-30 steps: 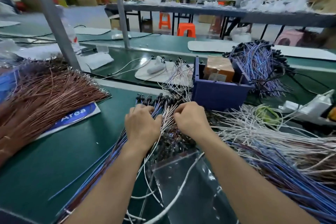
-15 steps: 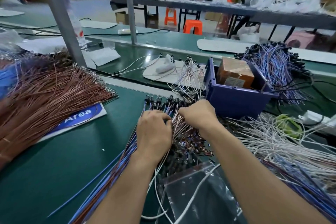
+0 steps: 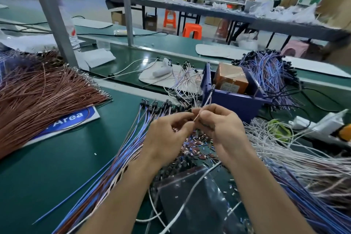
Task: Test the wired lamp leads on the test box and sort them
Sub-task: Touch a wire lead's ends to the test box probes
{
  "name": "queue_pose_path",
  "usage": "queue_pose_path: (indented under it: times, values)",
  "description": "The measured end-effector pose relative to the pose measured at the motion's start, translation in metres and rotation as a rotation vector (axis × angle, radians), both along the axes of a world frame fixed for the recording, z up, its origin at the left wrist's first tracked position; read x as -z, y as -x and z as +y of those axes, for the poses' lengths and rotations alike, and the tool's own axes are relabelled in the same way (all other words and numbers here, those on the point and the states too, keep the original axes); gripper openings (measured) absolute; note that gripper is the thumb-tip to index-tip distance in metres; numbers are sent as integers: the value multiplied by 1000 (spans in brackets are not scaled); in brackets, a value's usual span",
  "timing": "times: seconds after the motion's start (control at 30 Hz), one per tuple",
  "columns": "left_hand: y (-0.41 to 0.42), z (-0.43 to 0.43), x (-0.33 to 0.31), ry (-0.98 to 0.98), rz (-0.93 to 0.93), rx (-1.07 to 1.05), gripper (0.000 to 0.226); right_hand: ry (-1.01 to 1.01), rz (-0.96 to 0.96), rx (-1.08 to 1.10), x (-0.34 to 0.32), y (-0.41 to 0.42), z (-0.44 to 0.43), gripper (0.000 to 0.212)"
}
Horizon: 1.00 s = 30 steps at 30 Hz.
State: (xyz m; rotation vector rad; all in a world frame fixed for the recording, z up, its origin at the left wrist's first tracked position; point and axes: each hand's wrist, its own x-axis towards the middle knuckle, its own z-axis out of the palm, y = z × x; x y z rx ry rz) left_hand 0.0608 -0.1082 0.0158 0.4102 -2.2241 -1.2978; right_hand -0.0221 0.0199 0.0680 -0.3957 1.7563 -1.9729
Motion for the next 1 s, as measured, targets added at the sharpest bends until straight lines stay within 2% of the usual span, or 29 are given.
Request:
queue_pose_path:
  times: [0.07, 0.17, 0.23, 0.27, 0.33, 0.4, 0.43, 0.47, 0.53, 0.57, 0.63, 0.77, 0.9, 1.0]
  values:
    - [1, 2, -3, -187, -46, 142, 19, 112, -31, 60, -4, 2, 15, 30]
    - [-1, 1, -13, -378, -95, 293, 26, 250, -90, 154, -10, 6, 41, 38]
    - [-3, 1, -22, -403, -109, 301, 28, 229, -79, 195, -13, 8, 61, 35]
    - [-4, 2, -28, -385, -113, 278, 27, 141, -20, 219, -15, 6, 71, 32]
    - [-3, 9, -38, -313, -111, 246, 26, -152, 220, 335, -12, 4, 92, 28]
    - [1, 22, -49, -265, -90, 264, 26, -470, 575, 555, -14, -2, 109, 25]
    - [3, 30, -54, -259, -71, 292, 27, -555, 776, 625, -19, -8, 116, 17]
    - [6, 38, -58, -249, -51, 326, 27, -590, 953, 601, -26, -15, 118, 4]
    - [15, 56, -64, -227, -15, 389, 24, -636, 1180, 364, -31, -23, 119, 34]
    - [19, 66, -66, -238, 5, 416, 20, -640, 1181, 238, -33, -24, 119, 41]
    - [25, 78, -69, -256, 36, 452, 15, -597, 1098, 135, -39, -25, 120, 38]
    - [27, 81, -68, -232, -33, 435, 10, -597, 1059, 227, -53, -6, 141, 13]
    - [31, 92, -63, -333, -56, 361, 12, -661, 994, 171, -56, 9, 156, 11]
    - [37, 98, -62, -326, -100, 332, 14, -651, 902, 206, -53, 18, 163, 15]
